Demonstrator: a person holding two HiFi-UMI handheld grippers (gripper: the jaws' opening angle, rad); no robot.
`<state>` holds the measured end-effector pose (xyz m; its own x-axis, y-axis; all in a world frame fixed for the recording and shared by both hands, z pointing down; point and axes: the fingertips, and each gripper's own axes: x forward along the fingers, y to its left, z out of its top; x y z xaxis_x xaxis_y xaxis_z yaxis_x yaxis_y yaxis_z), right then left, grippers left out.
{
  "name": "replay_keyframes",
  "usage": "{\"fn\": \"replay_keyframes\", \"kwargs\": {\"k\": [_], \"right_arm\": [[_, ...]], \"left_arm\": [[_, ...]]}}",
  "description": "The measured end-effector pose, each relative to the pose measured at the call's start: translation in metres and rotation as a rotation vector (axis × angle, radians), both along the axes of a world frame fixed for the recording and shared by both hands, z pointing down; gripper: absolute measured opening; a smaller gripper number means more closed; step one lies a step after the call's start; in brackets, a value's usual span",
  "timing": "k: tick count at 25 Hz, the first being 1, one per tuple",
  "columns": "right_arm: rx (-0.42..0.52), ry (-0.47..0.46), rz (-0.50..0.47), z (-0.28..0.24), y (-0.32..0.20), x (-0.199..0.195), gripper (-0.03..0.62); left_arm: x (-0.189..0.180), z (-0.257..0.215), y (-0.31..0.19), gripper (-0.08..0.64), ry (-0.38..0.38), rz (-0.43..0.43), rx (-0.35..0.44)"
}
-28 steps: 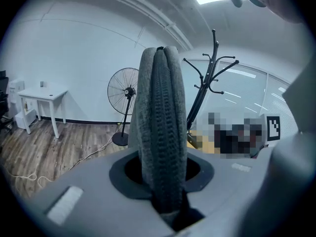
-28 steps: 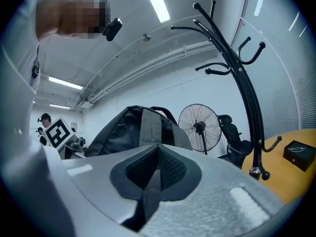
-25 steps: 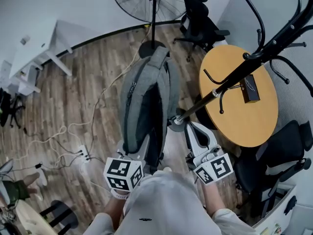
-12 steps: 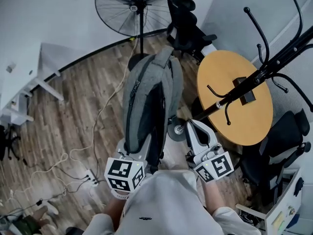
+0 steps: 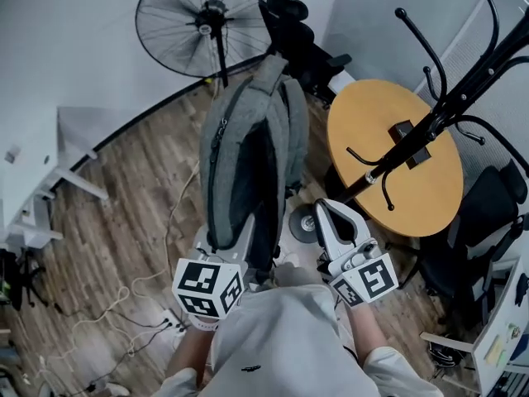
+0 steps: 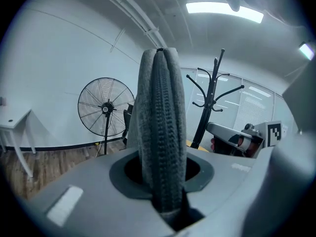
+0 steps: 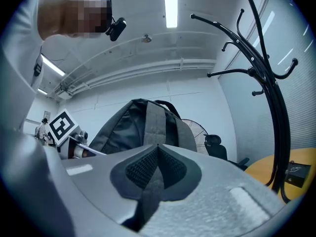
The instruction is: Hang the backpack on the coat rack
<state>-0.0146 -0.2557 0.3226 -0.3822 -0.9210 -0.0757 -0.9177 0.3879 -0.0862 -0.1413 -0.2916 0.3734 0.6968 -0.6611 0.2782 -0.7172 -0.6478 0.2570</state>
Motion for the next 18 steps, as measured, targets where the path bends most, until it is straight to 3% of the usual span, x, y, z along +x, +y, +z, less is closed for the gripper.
{"fn": "replay_keyframes", "kwargs": {"k": [8, 18], "right_arm": [[0.048, -0.016, 0.023, -0.019, -0.018, 0.005, 0.002], [0.072, -0.018, 0.083, -0.032, -0.029, 0.045, 0.002]], "left_arm": [[0.020, -0.017, -0.023, 0.124, 0.000, 0.030, 0.032], [0.062, -0.044, -0.056, 0.124, 0.019, 0.038, 0.096]]}}
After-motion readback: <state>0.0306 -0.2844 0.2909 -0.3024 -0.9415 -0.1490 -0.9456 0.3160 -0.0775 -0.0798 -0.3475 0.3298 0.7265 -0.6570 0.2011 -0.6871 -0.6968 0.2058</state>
